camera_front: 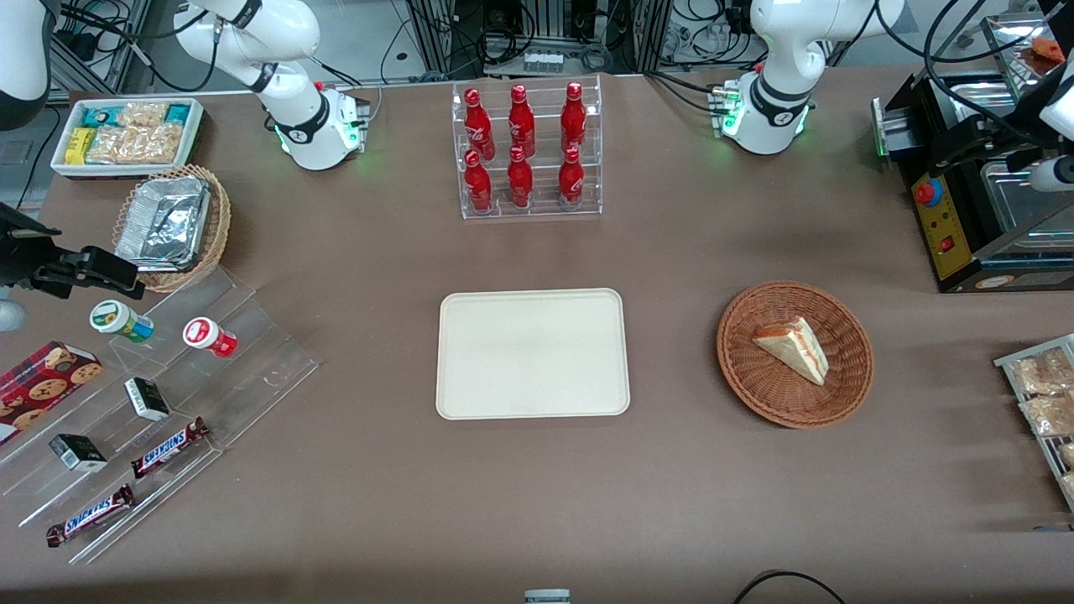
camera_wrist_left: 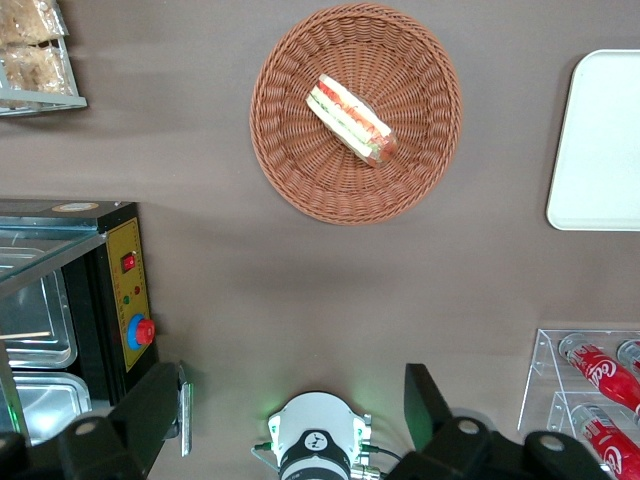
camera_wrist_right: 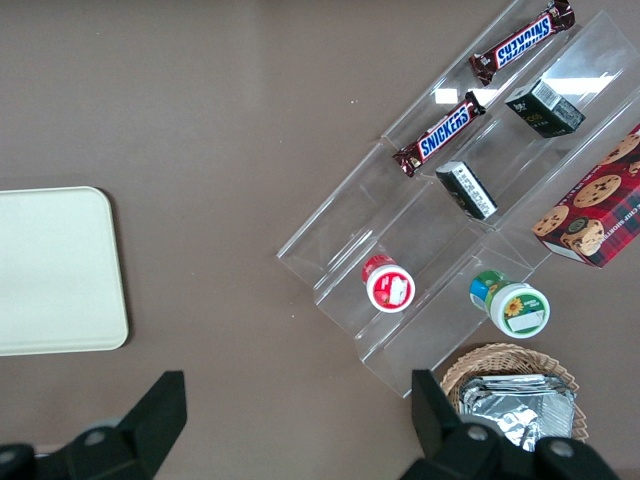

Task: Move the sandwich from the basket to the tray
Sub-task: 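Move the left gripper from rest toward the wicker basket, then lower the open left gripper over the wrapped sandwich in the basket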

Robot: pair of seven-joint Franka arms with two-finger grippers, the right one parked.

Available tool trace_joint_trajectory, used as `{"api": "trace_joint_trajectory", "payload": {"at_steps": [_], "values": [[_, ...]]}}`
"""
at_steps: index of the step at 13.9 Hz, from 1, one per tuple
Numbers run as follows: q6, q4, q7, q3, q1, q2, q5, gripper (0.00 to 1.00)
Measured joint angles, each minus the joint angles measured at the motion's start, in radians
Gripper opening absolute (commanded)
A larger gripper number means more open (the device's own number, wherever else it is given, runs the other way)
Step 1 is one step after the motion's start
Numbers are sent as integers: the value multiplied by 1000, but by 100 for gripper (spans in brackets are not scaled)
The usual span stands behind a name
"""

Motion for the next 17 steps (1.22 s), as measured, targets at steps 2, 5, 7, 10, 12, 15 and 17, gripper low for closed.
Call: {"api": "trace_joint_trajectory", "payload": {"at_steps": [2,5,7,10,12,15,17], "values": [[0,0,0,10,-6,0,0,100],[13,-4,0,18,-6,16,5,100],[54,-24,-15,18,-6,50,26,100],[190,-114,-182,20,-6,88,29,100],[317,-205,-329,20,-9,99,29,100],[472,-319,-501,18,-16,112,29,100],[576,-372,-617,15,-26,131,29,100]]}}
